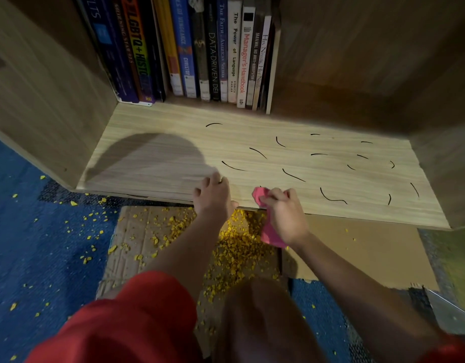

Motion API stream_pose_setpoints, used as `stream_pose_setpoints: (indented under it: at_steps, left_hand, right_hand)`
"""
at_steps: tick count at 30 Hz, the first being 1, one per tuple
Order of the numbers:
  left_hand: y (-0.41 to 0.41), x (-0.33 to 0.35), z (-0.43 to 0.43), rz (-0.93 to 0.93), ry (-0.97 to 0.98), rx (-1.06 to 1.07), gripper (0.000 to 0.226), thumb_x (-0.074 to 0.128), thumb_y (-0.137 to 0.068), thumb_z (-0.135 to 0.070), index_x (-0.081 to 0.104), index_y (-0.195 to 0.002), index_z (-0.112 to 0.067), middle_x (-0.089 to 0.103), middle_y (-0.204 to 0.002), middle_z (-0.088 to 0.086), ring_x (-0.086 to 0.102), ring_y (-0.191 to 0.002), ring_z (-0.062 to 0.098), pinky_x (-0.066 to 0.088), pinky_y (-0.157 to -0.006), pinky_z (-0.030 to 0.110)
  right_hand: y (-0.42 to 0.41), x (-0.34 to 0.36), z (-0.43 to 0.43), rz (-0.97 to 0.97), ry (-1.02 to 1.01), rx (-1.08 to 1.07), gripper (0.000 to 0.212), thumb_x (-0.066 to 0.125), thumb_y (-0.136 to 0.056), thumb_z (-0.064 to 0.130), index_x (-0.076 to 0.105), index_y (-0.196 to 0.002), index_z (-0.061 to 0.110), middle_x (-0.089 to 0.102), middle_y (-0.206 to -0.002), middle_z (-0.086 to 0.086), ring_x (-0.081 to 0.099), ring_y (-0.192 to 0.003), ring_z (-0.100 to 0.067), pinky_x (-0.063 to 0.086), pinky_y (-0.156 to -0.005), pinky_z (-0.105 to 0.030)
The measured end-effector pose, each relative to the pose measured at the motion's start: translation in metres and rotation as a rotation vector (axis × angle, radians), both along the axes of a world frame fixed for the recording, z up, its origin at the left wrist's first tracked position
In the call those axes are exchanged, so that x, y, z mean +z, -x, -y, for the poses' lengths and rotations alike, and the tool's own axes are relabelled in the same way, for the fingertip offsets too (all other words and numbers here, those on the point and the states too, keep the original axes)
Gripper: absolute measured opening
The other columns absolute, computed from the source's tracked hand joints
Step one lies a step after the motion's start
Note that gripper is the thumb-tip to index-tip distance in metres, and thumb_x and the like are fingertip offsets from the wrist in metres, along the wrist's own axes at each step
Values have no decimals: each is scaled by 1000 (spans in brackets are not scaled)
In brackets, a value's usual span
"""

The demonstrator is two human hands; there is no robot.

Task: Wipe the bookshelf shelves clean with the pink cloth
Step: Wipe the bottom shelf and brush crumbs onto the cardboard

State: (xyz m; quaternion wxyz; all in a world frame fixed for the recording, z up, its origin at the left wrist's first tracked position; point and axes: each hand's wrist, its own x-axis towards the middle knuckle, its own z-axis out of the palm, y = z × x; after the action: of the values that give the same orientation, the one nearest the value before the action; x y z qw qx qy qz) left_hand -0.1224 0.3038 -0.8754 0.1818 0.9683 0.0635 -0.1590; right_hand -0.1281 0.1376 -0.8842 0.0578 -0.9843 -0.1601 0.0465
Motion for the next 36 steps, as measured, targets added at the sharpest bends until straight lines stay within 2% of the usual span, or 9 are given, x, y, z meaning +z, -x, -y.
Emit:
stream_pose_setpoints:
  at_steps: [6,11,16,20,23,26,29,32,36]
  left_hand:
    - [-3,-3,3,-4,-13,11,71,61,-87,-38,27,-144,-12,26,-147,4,24,-135,27,27,-108,43]
    - [-2,-3,1,4,-7,-5,72,61,-87,-39,26,-144,-13,25,-147,4,24,-134,27,27,-108,44]
    - [-4,-2,0,6,10,-5,71,63,-85,-39,31,-143,-13,27,-146,3,26,-133,28,28,-107,45]
    - [-3,-2,-1,13,12,-5,68,62,-86,-39,31,-142,-15,27,-145,3,24,-133,28,28,-106,45]
    - [0,-7,-2,15,16,-19,71,59,-88,-40,24,-146,-16,20,-151,2,18,-138,27,24,-111,45]
    - [4,-9,-4,32,9,-31,71,57,-89,-41,22,-146,-17,18,-152,0,16,-139,26,22,-112,44]
    - [4,-8,-5,21,9,-39,68,56,-90,-39,23,-146,-19,18,-151,0,17,-138,27,23,-112,43]
    - [3,0,-13,9,31,-93,56,55,-91,-25,32,-142,-20,22,-151,-1,23,-135,27,29,-108,43]
    - [9,4,-54,44,-45,-47,48,49,-91,-18,43,-138,-26,29,-147,-6,29,-132,24,27,-108,46]
  right_hand:
    - [-28,10,-12,-18,48,-94,46,54,-83,2,56,-126,21,52,-123,0,39,-104,-26,33,-90,-30]
    - [0,3,1,41,-25,12,46,68,-72,-2,67,-113,19,62,-117,-1,44,-89,-25,41,-81,-33]
    - [-29,8,1,-6,69,-126,52,56,-80,3,54,-127,25,52,-125,1,40,-102,-25,31,-88,-27]
    - [4,3,-31,-52,36,54,50,52,-88,9,44,-135,22,42,-138,0,37,-111,-26,29,-95,-28]
    - [-8,9,-15,-33,52,23,46,55,-88,11,47,-133,22,46,-134,1,39,-108,-23,32,-96,-29]
    - [-21,11,-4,-42,34,-217,48,58,-86,7,50,-131,21,49,-131,1,39,-108,-24,33,-96,-30]
    - [-4,11,-39,-64,9,-119,45,57,-85,7,52,-128,21,48,-132,-1,39,-111,-26,32,-98,-31]
    - [4,3,-46,-59,-41,-44,40,48,-90,8,56,-125,25,49,-132,3,40,-109,-27,34,-94,-31]
    - [-26,4,-12,-69,-17,-197,36,48,-92,7,62,-121,23,57,-122,2,44,-104,-28,34,-87,-31]
